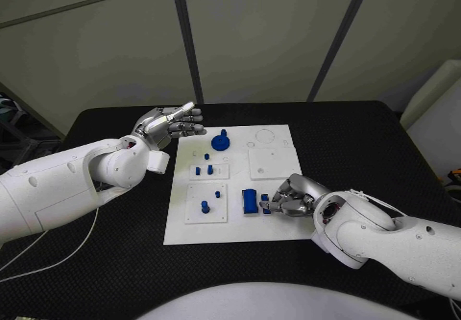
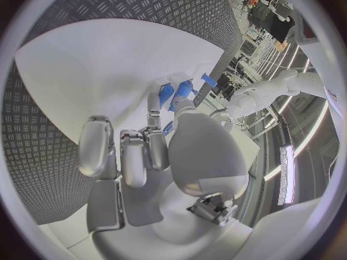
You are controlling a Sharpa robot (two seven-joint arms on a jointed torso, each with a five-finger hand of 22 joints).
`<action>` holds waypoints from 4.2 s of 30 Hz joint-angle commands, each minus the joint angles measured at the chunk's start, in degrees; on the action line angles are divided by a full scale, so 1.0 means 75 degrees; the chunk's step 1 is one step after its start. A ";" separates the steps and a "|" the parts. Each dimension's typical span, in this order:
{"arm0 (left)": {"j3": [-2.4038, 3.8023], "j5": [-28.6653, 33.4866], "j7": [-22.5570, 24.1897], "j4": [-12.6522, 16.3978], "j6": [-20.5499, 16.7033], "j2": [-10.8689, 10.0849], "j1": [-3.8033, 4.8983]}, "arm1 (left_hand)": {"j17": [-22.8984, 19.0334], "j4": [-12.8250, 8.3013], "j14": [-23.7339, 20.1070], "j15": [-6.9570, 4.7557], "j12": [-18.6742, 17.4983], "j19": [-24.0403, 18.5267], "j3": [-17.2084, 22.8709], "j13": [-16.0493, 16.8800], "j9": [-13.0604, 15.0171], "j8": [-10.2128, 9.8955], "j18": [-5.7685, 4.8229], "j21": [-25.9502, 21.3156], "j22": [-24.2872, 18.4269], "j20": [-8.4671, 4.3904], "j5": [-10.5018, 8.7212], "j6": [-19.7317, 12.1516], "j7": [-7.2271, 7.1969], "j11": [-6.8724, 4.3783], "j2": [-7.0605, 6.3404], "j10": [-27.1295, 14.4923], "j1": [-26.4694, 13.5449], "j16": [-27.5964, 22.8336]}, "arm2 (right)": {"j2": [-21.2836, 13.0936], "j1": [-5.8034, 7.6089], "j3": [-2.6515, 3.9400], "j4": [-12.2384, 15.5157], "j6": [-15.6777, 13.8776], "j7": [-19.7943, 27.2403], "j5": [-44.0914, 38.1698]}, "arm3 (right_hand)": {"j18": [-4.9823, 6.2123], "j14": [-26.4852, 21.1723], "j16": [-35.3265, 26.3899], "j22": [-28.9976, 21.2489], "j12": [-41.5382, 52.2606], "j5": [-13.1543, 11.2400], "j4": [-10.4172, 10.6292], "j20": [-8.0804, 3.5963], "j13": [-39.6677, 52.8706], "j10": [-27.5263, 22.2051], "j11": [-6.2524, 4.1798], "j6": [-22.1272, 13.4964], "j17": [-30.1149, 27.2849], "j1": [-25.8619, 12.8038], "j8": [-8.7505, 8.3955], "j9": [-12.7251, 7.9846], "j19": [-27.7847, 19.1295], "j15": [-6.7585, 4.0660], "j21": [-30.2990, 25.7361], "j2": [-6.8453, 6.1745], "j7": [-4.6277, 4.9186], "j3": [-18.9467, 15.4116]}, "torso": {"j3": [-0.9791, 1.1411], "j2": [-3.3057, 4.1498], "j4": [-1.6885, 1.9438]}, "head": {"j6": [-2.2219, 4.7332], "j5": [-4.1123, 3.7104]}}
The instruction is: Assemble the parts on the task board
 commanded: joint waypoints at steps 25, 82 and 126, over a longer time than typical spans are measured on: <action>0.0005 0.0006 0.0039 0.0013 0.0068 -0.0008 0.0010 | -0.0014 -0.0056 -0.0062 0.0015 -0.0038 -0.0012 0.0016 -0.0005 -0.0012 -0.0014 0.0114 -0.0017 -0.0022 0.0069 0.0003 0.0018 0.0052 0.0060 0.0018 0.0008 -0.0039 -0.0054 | -0.0570 0.0004 -0.0001 0.0213 0.0404 0.0772 0.0325 | -0.0036 0.0777 -0.0019 -0.0074 -0.0089 -0.0660 -0.0106 0.0035 0.1144 0.0194 0.0081 -0.0108 0.1924 0.0501 -0.0006 0.0053 -0.0091 -0.0002 -0.0109 -0.0211 0.0078 -0.0405 | 0.0000 -0.0004 0.0018 | 0.0034 -0.0039; 0.0003 0.0006 0.0269 -0.0111 -0.0161 0.0072 0.0011 | -0.0017 -0.0162 -0.0030 0.0010 -0.0042 -0.0038 0.0112 -0.0003 -0.0009 -0.0007 0.0121 -0.0017 -0.0079 0.0075 0.0010 0.0026 0.0036 0.0048 0.0045 0.0024 0.0101 -0.0110 | -0.0404 0.0346 0.0008 -0.1320 -0.0425 0.6045 0.5216 | 0.0783 -0.1524 -0.5119 -0.4762 -0.6239 -0.1354 -0.0685 0.0487 -0.2984 -0.3221 0.0656 -0.1353 -0.4348 0.2447 -0.0792 -0.0339 -0.3165 0.0495 -0.4580 0.0640 0.0731 -0.0461 | -0.0111 -0.0165 -0.0042 | 0.0309 -0.0179; -0.0610 -0.0191 0.1313 0.0126 -0.4288 0.1203 -0.0020 | -0.0926 -0.0663 -0.6395 -0.0778 -0.2446 -0.5839 -0.1507 -0.0483 -0.0512 -0.0570 -0.0679 -0.0548 -0.2039 -0.0858 -0.0580 -0.5222 -0.1516 -0.1110 0.0239 -0.4849 -0.6476 -0.1686 | 0.1174 0.0965 -0.0054 -0.3216 -0.2031 0.8604 0.9604 | 0.0028 -0.8444 -1.1979 -0.9671 -1.0707 -0.3143 -0.1639 0.0498 -0.9991 -0.8399 0.0245 -0.6259 -0.9993 -0.5114 -0.2100 -0.2724 -0.8433 0.0617 -1.0398 0.0521 -0.0305 0.0586 | -0.0052 -0.0936 0.0413 | 0.1632 -0.0333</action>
